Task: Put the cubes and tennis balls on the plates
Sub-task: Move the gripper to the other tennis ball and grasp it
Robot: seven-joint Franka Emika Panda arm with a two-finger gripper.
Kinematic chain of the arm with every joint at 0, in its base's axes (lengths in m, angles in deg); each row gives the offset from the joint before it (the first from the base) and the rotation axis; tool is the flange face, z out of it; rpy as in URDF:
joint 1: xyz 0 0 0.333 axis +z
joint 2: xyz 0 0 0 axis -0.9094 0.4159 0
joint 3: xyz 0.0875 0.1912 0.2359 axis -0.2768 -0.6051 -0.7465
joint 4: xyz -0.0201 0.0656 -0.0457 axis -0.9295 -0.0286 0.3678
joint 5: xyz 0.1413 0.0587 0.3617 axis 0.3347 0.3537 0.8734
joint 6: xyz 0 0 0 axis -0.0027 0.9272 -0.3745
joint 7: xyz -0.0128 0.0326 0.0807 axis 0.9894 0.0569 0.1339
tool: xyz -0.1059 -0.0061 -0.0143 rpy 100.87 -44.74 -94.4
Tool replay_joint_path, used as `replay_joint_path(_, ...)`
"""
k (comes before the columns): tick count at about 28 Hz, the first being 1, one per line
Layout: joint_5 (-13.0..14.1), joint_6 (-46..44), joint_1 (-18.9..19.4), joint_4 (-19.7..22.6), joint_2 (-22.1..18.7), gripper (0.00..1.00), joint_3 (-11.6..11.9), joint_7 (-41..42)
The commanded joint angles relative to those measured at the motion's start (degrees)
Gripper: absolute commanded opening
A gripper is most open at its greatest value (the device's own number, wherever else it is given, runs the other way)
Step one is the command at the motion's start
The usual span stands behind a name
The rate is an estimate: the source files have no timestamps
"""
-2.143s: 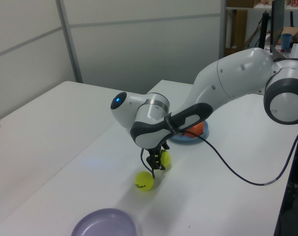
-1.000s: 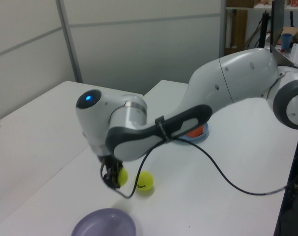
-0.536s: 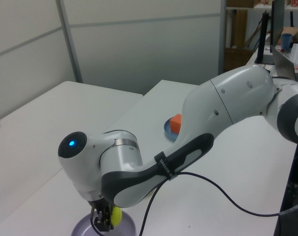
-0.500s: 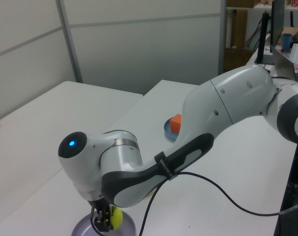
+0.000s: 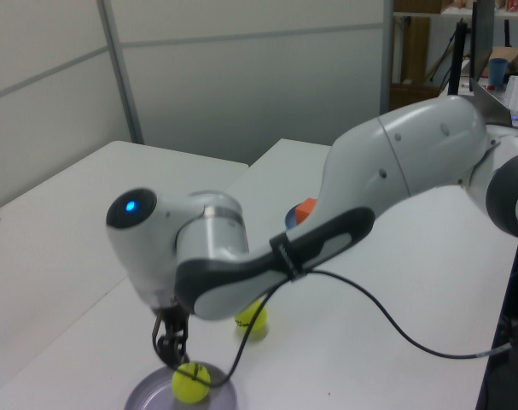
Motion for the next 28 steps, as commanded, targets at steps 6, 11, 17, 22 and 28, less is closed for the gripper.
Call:
replay_joint_path(6,-3.13,-1.06,-5.05,3.99,-0.02,1.0,4.28,0.8)
replay_joint_path(11,-3.58,-1.06,-6.02,6.1,0.68,1.0,5.52,1.41)
replay_joint_path(17,-3.58,-1.15,-6.46,7.33,0.68,1.0,5.52,1.59)
replay_joint_path(22,-3.49,-1.5,-6.55,8.38,0.68,1.0,5.52,1.59)
replay_joint_path(28,-3.4,-1.67,-6.72,11.02,0.68,0.96,5.61,1.24)
